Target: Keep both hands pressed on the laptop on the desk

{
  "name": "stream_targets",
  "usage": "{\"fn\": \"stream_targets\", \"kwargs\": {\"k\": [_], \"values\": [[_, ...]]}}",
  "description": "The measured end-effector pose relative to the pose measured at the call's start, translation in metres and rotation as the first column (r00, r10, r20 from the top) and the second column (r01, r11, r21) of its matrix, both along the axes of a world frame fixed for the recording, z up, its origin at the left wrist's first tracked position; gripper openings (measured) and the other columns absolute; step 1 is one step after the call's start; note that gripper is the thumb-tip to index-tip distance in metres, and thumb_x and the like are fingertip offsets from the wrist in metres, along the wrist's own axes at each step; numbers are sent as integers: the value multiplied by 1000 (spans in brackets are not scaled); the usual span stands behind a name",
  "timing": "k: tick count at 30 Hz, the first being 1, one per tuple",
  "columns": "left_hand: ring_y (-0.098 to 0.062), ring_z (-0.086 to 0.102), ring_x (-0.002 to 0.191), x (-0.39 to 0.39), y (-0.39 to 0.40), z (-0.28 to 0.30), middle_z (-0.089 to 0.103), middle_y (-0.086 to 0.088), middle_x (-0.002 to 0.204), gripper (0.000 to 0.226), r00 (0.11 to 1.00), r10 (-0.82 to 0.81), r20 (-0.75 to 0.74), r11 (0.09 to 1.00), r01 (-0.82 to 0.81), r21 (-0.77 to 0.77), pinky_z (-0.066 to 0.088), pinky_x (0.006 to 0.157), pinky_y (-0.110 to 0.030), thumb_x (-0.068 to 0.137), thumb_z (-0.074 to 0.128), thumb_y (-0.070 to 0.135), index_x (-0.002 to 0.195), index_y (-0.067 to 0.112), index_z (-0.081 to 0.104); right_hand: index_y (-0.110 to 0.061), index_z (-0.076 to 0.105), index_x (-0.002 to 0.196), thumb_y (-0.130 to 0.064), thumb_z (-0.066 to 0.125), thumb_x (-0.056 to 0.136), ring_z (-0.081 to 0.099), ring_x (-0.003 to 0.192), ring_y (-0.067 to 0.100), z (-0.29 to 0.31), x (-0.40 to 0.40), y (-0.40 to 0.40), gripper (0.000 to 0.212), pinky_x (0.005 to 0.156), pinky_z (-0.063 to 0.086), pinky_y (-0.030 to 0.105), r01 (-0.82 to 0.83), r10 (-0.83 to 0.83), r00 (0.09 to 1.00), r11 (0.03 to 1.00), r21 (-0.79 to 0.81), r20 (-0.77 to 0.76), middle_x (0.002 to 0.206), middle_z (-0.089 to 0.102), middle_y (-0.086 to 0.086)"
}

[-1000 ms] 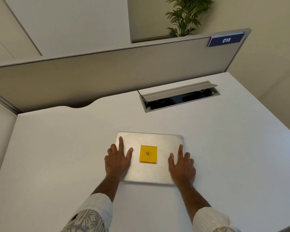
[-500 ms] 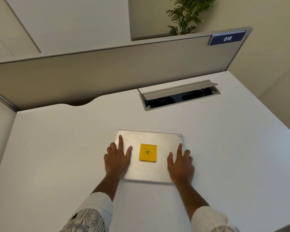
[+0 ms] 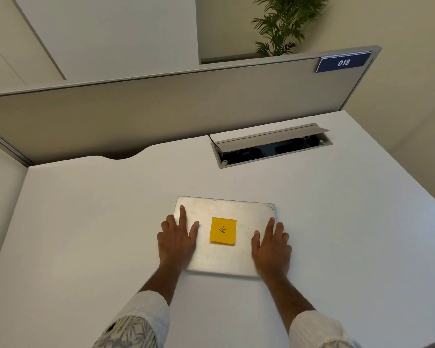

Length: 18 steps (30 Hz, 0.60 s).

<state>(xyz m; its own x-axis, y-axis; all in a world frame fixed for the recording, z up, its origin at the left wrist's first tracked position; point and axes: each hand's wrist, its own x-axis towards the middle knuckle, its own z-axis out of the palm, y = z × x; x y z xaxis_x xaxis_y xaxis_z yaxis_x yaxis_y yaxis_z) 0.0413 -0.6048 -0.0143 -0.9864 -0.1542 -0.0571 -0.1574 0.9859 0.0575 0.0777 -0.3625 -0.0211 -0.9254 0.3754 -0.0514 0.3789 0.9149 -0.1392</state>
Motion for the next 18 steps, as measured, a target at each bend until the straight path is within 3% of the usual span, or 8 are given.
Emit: {"fn": "stream_targets", "kwargs": {"k": [2,4,8,14,18], "values": [[-25,49,91,1,-1,-2,50,-11,112,73,1000,-7,-14,1000,7,-23,41,62,-36,97,23,63,155,18,26,-4,34,148,-46,39,98,54,107,34,-1,0,1,66,72,53,44,-12,12,1000,1000,5,-1,143,44,19],[-28,50,99,2,-1,-4,48,-14,128,73,999,-24,-24,999,23,-38,45,69,-39,98,23,63,155,18,24,-4,32,149,-46,38,98,53,109,35,-3,0,2,67,75,53,45,-21,21,1000,1000,4,-3,149,40,19],[-35,44,126,4,-2,-5,19,-18,163,73,998,-69,-14,996,68,-59,49,82,-43,98,14,62,159,21,13,-7,26,153,-49,37,98,54,106,34,-4,2,5,70,73,54,44,-51,52,998,999,13,-25,160,25,18],[-37,28,145,8,-2,-1,-5,-10,168,74,996,-88,-9,996,88,-25,49,90,-47,97,12,63,159,25,4,-12,21,153,-49,40,96,55,96,32,-5,8,9,71,68,55,42,-75,75,992,997,5,-97,163,15,17],[-36,39,135,9,-3,1,-2,-13,167,74,995,-93,-20,995,93,-34,49,83,-43,97,12,63,159,24,7,-12,22,154,-48,43,95,56,97,34,-2,9,11,71,68,55,43,-82,81,991,997,4,-110,162,15,18]]}}
